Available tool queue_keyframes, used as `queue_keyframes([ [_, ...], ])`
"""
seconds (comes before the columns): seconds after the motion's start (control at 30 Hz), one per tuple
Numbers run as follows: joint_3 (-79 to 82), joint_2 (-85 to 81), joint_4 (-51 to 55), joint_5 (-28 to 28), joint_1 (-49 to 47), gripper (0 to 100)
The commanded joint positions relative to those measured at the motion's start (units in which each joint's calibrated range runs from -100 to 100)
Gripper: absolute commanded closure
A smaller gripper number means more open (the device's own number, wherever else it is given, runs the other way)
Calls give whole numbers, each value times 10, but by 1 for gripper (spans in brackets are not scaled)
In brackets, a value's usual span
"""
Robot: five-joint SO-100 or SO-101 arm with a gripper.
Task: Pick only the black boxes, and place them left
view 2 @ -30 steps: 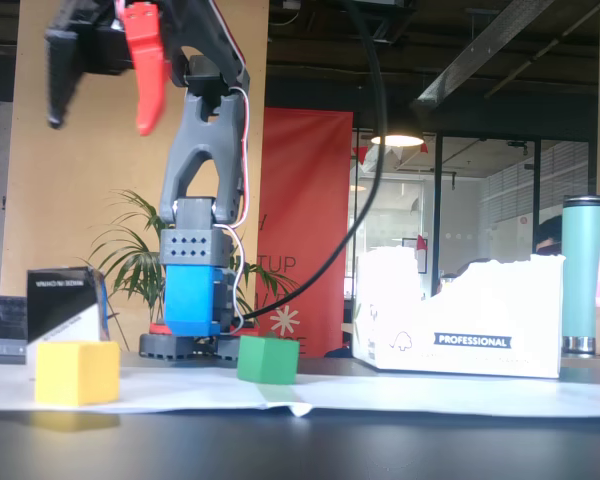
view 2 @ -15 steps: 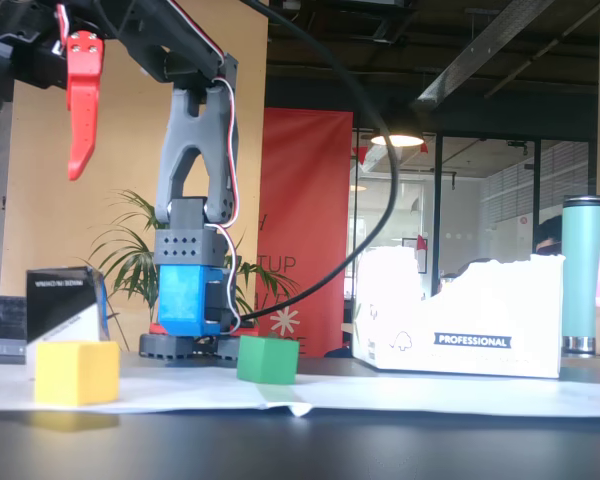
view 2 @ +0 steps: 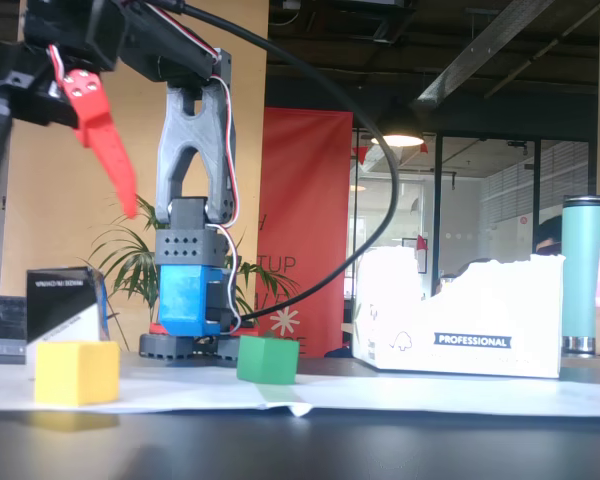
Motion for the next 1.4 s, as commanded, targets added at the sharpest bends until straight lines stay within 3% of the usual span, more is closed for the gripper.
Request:
queue_keyframes([
  [0.0,-1,-8,-9,-33,-42,56],
  [0.47,65,87,-156,-43,-55,57],
  [0.53,82,98,-168,-42,-62,61],
  [0.73,121,100,-176,-44,-65,89],
  [0.87,107,93,-176,-44,-60,91],
  [1.1,101,-38,-160,-95,-75,91],
  [1.27,94,-125,-38,-102,-109,91],
  [1.37,93,-179,14,-136,-167,91],
])
